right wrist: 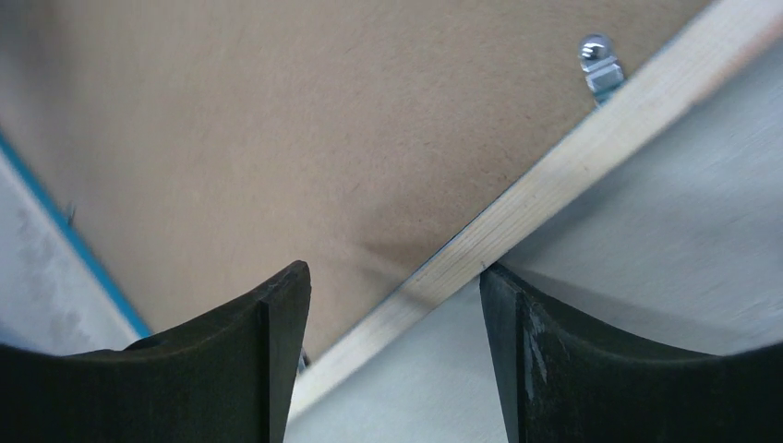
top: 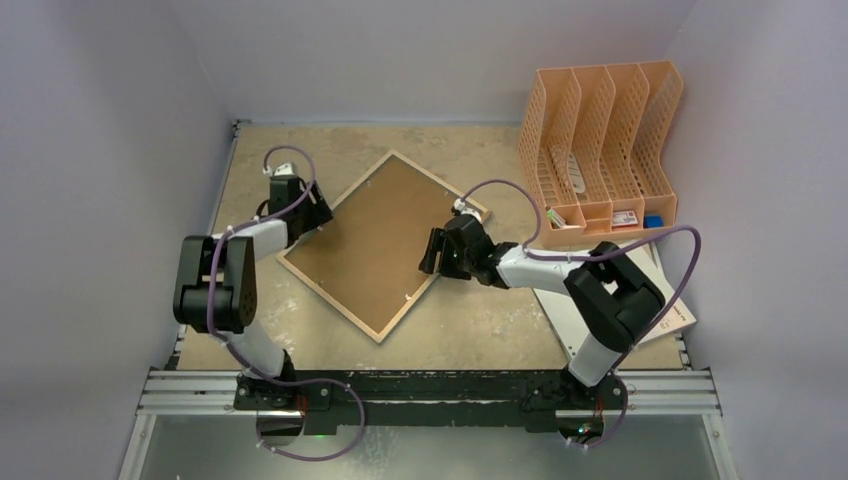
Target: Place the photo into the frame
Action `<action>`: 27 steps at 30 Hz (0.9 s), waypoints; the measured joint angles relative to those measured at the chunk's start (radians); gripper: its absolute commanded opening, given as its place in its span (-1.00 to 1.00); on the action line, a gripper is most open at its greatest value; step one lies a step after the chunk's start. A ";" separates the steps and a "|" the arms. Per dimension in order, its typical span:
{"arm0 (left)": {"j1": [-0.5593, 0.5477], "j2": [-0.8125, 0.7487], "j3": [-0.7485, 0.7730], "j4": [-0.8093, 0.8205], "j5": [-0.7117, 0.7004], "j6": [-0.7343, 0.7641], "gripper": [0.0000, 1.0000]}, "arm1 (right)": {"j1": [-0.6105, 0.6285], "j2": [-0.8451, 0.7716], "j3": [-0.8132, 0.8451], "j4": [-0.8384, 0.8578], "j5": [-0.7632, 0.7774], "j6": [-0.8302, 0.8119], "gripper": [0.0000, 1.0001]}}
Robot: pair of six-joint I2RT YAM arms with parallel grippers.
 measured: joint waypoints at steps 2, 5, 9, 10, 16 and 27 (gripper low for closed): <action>-0.005 -0.061 -0.065 -0.010 -0.030 -0.016 0.34 | -0.014 0.019 0.032 -0.022 0.035 -0.040 0.40; -0.024 -0.142 -0.146 -0.031 -0.046 -0.040 0.34 | -0.058 0.066 0.092 -0.040 0.098 -0.109 0.40; -0.055 -0.245 -0.246 -0.044 -0.027 -0.079 0.34 | -0.110 0.114 0.147 -0.042 0.150 -0.178 0.40; -0.060 -0.270 -0.270 -0.047 -0.017 -0.088 0.34 | -0.118 0.126 0.161 -0.044 0.161 -0.195 0.40; -0.097 -0.432 -0.413 -0.067 0.067 -0.151 0.34 | -0.151 0.153 0.215 -0.097 0.204 -0.229 0.40; -0.130 -0.700 -0.504 -0.230 0.013 -0.279 0.38 | -0.063 0.117 0.387 -0.288 0.419 -0.183 0.65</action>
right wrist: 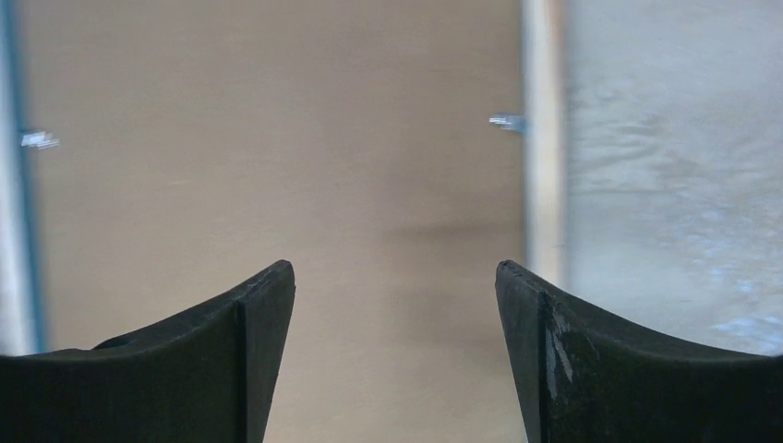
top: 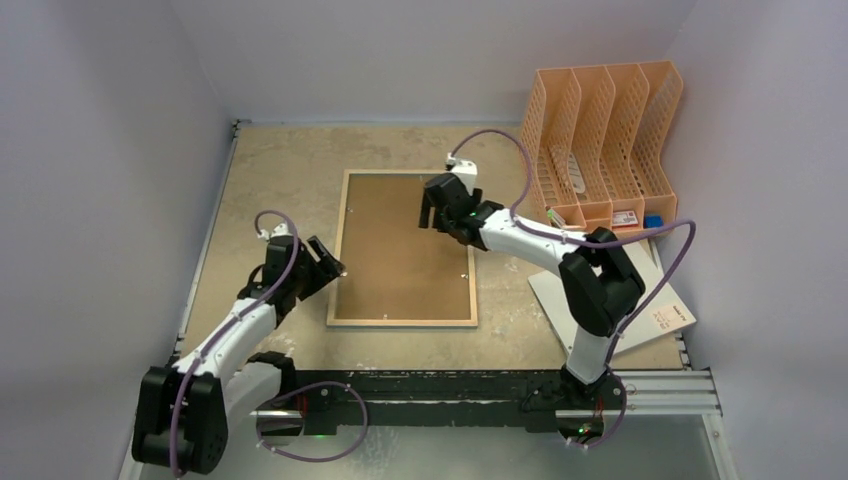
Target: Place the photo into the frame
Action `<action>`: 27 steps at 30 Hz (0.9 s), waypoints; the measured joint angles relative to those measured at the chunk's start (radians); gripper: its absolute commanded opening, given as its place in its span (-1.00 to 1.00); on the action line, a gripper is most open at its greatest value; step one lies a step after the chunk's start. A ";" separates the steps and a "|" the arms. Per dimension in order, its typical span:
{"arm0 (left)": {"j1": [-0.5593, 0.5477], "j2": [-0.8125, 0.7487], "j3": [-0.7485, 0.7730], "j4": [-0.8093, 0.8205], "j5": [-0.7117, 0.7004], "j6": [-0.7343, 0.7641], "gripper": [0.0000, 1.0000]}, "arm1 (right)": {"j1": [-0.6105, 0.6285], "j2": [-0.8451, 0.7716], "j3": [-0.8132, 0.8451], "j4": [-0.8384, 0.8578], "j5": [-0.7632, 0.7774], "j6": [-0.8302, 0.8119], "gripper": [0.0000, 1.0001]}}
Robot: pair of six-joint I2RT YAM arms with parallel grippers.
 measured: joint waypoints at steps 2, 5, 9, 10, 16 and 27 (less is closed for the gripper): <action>0.000 -0.047 -0.001 -0.029 -0.038 -0.024 0.38 | 0.060 0.011 0.066 -0.027 0.020 0.006 0.62; 0.000 -0.131 -0.001 -0.075 -0.099 -0.059 0.35 | 0.165 0.074 0.219 -0.052 0.032 0.024 0.46; 0.000 -0.241 -0.001 -0.141 -0.182 -0.106 0.29 | 0.265 0.198 0.395 -0.072 0.031 0.061 0.28; 0.000 -0.266 -0.001 -0.158 -0.200 -0.118 0.28 | 0.283 0.229 0.429 -0.077 0.032 0.071 0.26; 0.000 -0.399 -0.002 -0.239 -0.284 -0.185 0.29 | 0.364 0.402 0.560 -0.101 0.040 0.139 0.06; 0.000 -0.507 -0.061 -0.348 -0.376 -0.323 0.30 | 0.417 0.684 0.875 -0.207 0.089 0.163 -0.08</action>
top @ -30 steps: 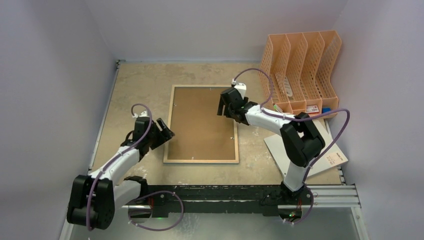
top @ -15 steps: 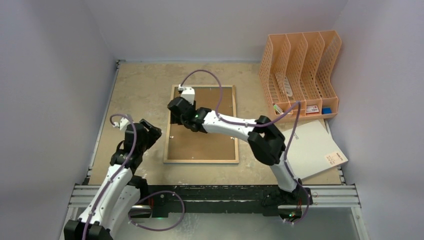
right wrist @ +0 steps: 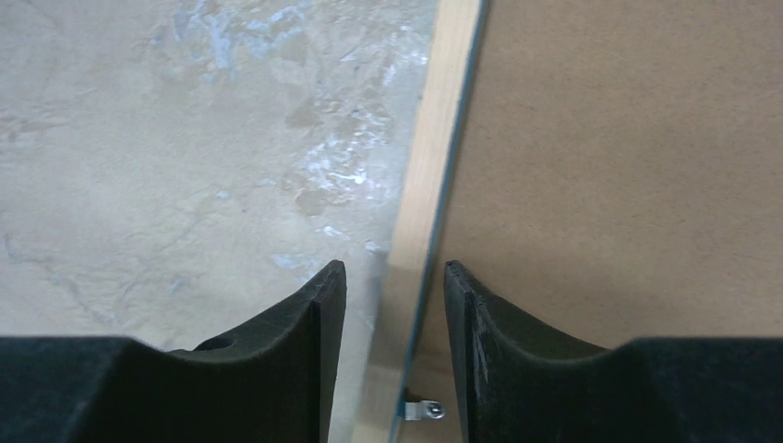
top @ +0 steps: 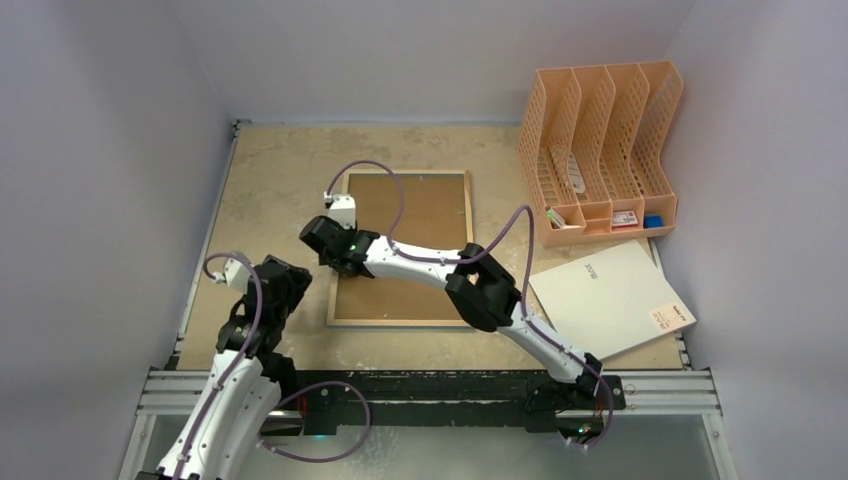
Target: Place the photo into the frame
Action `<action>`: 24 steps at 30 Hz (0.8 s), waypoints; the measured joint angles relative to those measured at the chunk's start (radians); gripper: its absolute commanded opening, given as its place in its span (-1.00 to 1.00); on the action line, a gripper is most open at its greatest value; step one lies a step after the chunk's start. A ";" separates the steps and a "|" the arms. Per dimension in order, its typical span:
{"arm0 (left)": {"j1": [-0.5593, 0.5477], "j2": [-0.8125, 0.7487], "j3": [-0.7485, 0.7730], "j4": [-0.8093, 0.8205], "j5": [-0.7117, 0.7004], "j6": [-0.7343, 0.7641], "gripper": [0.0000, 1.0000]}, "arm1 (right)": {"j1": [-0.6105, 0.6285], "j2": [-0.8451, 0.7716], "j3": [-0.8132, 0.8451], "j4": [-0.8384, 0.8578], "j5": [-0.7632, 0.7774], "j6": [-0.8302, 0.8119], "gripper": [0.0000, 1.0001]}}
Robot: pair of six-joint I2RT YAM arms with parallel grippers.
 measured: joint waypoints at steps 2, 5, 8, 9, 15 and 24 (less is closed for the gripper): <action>0.000 -0.011 -0.003 -0.029 -0.028 -0.021 0.30 | 0.007 0.022 0.044 -0.023 0.013 -0.002 -0.12; 0.000 -0.026 -0.003 -0.072 -0.079 -0.050 0.30 | 0.018 0.047 0.086 -0.058 0.049 -0.004 -0.26; 0.000 -0.034 -0.003 -0.101 -0.114 -0.072 0.31 | 0.029 0.056 0.100 -0.080 0.093 -0.006 -0.30; 0.000 -0.035 -0.005 -0.104 -0.117 -0.076 0.31 | 0.032 0.056 0.100 -0.087 0.104 -0.008 -0.30; 0.000 -0.034 -0.043 -0.100 -0.113 -0.098 0.31 | 0.039 0.072 0.127 -0.119 0.156 -0.032 -0.27; 0.000 0.022 -0.105 -0.065 -0.074 -0.123 0.32 | 0.048 0.092 0.150 -0.114 0.179 -0.078 -0.76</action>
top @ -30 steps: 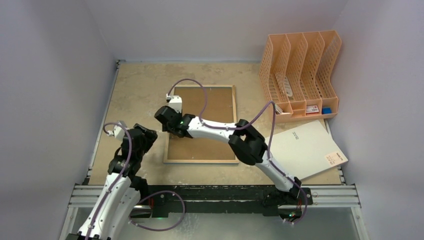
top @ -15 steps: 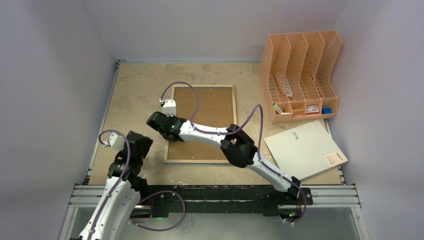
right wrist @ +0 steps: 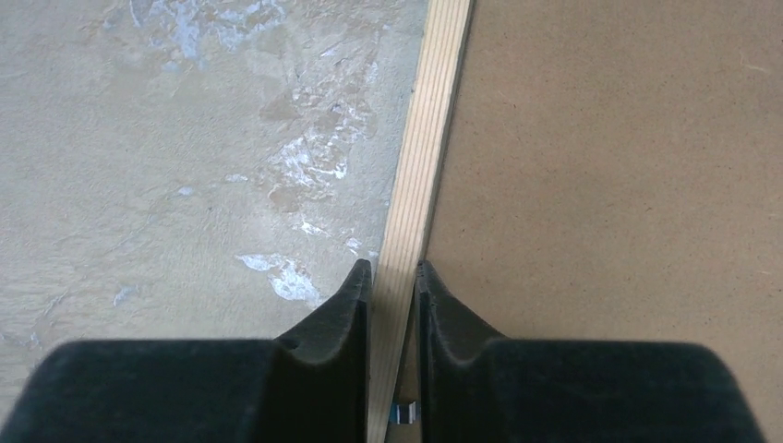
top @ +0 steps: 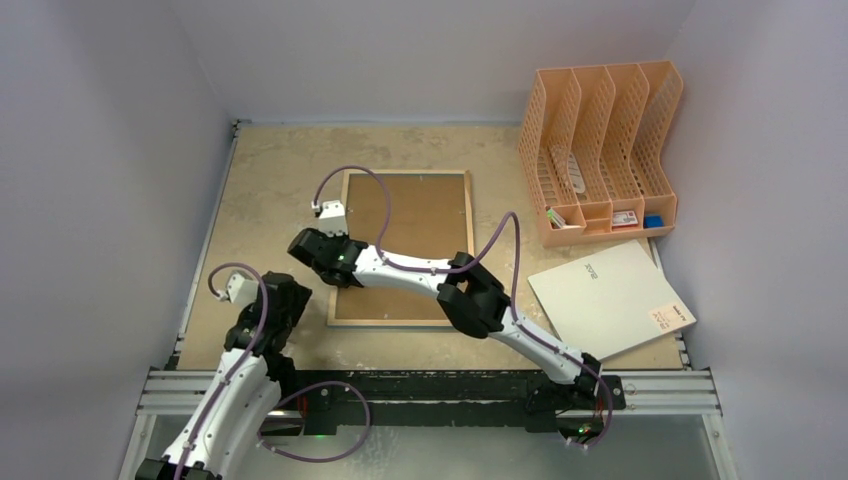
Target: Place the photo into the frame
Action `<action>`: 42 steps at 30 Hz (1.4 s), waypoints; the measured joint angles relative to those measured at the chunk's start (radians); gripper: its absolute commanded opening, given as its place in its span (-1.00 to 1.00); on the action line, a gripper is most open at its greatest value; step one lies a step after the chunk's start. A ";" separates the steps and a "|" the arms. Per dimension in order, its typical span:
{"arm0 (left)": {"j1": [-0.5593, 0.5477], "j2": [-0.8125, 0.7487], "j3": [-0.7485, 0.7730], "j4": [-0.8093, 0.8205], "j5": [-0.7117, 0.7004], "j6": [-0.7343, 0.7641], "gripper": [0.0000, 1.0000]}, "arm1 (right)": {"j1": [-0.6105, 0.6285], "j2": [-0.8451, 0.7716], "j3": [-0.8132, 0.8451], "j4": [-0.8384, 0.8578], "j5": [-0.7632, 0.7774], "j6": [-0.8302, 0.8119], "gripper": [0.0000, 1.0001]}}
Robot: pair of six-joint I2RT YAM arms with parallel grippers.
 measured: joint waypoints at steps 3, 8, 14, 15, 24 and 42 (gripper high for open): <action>0.000 0.007 0.000 0.023 0.016 0.001 0.32 | 0.002 -0.006 -0.011 0.008 0.007 0.006 -1.00; 0.000 0.015 -0.027 0.113 0.080 0.003 0.33 | 0.002 -0.037 -0.061 0.018 0.002 0.016 -1.00; 0.000 0.082 -0.073 0.340 0.268 0.067 0.40 | -0.004 -0.096 -0.114 -0.027 -0.054 0.017 -1.00; 0.000 0.093 -0.076 0.364 0.298 0.079 0.40 | -0.011 -0.108 -0.122 -0.031 -0.063 0.018 -1.00; 0.000 0.071 -0.110 0.560 0.584 0.134 0.42 | -0.074 -0.266 -0.193 -0.023 -0.196 0.017 -1.00; 0.000 0.162 -0.164 0.843 0.903 0.117 -0.72 | -0.117 -0.313 -0.204 -0.003 -0.272 0.006 -0.14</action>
